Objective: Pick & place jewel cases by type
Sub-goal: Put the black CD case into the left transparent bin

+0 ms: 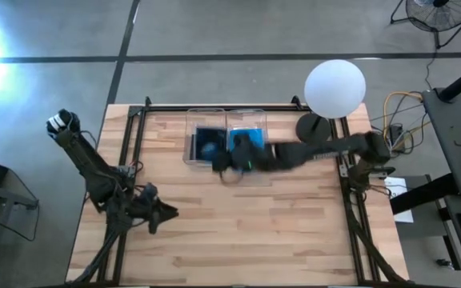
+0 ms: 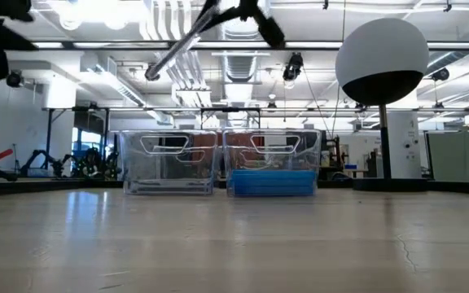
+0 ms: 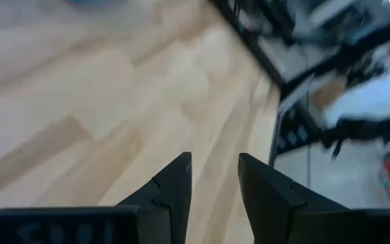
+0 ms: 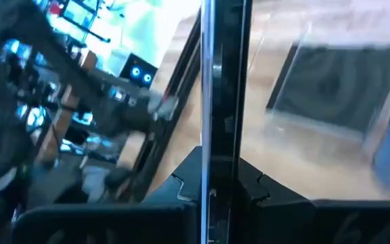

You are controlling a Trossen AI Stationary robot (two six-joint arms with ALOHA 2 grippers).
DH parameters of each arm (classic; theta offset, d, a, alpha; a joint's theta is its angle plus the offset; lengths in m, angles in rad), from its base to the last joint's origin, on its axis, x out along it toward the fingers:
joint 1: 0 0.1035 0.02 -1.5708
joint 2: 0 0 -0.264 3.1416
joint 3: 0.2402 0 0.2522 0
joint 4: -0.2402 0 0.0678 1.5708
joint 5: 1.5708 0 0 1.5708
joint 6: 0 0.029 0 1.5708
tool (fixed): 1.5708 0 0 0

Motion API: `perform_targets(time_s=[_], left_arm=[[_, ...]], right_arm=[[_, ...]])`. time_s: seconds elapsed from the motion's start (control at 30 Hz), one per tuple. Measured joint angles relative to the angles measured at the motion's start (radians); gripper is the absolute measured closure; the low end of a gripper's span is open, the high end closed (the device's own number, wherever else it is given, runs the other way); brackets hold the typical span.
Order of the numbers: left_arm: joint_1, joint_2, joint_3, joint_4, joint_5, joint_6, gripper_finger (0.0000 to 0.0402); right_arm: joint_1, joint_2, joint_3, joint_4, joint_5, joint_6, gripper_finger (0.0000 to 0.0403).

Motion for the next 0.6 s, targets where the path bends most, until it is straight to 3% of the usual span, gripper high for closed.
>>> perform_targets(time_s=[0.1, 0.27, 0.5, 0.6], left_arm=[[-0.014, -0.029, 0.0, 0.003, -0.087, -0.013, 0.0298], [-0.013, -0.068, 0.0, 0.007, -0.131, 0.005, 0.0298], [-0.012, -0.079, 0.0, 0.013, -0.153, 0.049, 0.0298], [-0.012, -0.078, 0.0, 0.009, -0.154, 0.066, 0.0298]], right_arm=[[-0.134, 0.032, 0.0, 0.048, -0.148, -0.013, 0.038], [-0.28, 0.143, -0.003, 0.064, -0.328, 0.067, 0.0366], [-0.311, 0.261, 0.021, 0.211, -0.466, 0.169, 0.0275], [-0.311, 0.278, 0.039, 0.159, -0.527, 0.135, 0.0234]])
